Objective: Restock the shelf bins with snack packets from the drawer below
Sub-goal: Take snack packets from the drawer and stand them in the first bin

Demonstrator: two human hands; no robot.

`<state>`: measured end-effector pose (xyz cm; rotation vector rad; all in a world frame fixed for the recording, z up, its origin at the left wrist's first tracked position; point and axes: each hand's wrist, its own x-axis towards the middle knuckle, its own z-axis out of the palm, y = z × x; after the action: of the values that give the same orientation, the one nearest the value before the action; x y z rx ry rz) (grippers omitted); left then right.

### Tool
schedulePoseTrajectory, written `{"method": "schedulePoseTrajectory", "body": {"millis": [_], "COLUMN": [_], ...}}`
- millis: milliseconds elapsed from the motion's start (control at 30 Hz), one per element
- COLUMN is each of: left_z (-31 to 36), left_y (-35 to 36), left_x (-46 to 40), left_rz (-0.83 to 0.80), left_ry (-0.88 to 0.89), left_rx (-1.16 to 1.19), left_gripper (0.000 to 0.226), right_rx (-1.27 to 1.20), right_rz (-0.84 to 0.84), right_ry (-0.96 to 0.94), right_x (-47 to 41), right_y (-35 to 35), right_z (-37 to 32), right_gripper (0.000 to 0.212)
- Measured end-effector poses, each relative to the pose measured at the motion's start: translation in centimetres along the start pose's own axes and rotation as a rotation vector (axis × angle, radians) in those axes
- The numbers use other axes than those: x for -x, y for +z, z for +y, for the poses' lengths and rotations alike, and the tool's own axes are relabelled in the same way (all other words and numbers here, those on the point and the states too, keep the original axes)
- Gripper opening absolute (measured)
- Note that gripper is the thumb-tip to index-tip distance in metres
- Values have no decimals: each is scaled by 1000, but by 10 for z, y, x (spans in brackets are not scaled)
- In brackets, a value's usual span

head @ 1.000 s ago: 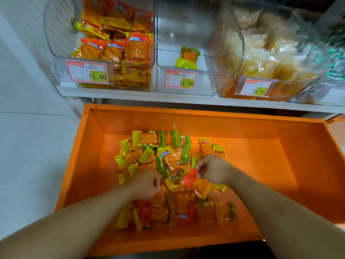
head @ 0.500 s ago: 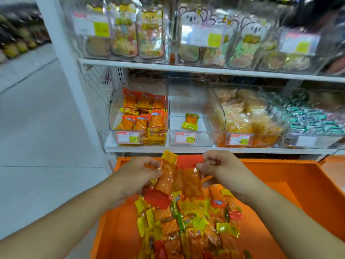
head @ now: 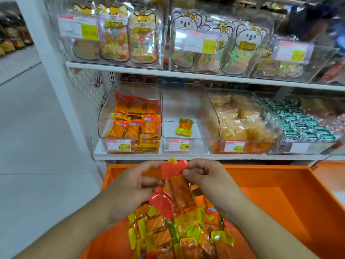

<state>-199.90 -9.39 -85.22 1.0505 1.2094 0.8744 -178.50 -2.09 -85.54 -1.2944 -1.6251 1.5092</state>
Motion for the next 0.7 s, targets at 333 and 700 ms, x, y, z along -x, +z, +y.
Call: {"method": "schedulePoseTrajectory", "body": {"millis": [333, 700], "left_z": [-17, -11], "left_y": [6, -10], "left_x": [-25, -25], "left_rz": [116, 254], "left_ry": [-24, -33], "left_rx": [287, 370], "left_gripper": [29, 48], "right_rx": [-188, -141], "right_rz": [-108, -42], "right_ry": [25, -39], "right_x": [-5, 2], "right_y": [12, -2], "right_z": [-11, -16], "right_gripper": [13, 22]}}
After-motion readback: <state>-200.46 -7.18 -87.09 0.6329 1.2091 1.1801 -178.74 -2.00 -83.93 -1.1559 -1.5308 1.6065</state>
